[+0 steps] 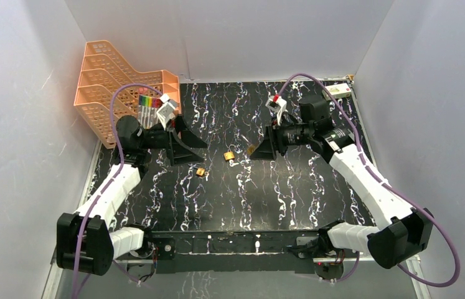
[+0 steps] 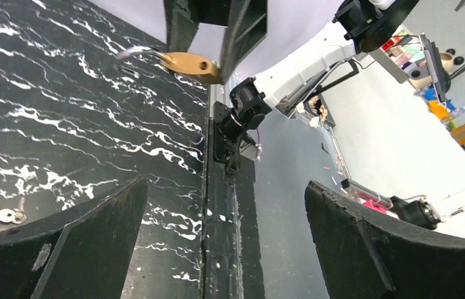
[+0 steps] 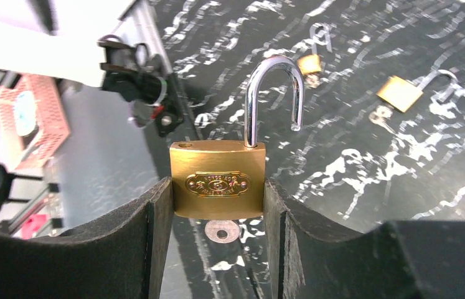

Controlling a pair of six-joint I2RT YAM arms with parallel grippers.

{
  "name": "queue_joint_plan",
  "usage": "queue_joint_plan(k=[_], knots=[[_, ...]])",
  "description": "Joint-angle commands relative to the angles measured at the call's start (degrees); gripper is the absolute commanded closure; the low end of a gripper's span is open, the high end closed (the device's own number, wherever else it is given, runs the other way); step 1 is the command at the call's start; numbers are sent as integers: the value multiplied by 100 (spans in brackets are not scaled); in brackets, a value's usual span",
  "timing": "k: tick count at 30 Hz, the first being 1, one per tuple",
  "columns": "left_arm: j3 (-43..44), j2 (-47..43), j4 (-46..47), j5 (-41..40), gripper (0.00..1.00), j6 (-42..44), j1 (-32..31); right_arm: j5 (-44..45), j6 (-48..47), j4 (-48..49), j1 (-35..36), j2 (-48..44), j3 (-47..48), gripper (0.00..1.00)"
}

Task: Lock with the key
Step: Pick up the lock from the center of the board.

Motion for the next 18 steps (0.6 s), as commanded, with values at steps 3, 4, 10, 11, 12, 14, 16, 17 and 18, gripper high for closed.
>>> queue_joint_plan(k=[3, 4, 10, 11, 12, 14, 16, 17, 18], knots=[[293, -30, 925, -150, 2, 228, 5, -1718, 440, 303, 17, -269, 736, 88], [247, -42, 910, -359, 2, 423, 5, -1880, 511, 357, 19, -278, 751, 88], [389, 87, 898, -1002, 2, 999, -227, -2314, 770, 489, 16, -296, 794, 88], [464, 156, 898, -1016, 2, 1039, -315, -2389, 869, 600, 18, -305, 760, 88], [558, 236, 896, -990, 2, 1046, -424, -2454, 984, 742, 22, -316, 723, 88], [735, 395, 904, -908, 2, 1064, -656, -2502, 1151, 1000, 15, -335, 663, 88], [902, 566, 897, -776, 5, 1045, -857, -2511, 1242, 1153, 18, -338, 629, 88], [983, 644, 905, -684, 6, 1014, -971, -2516, 1271, 1200, 24, -332, 624, 88], [1052, 716, 920, -598, 7, 986, -1050, -2520, 1280, 1226, 32, -323, 611, 88]])
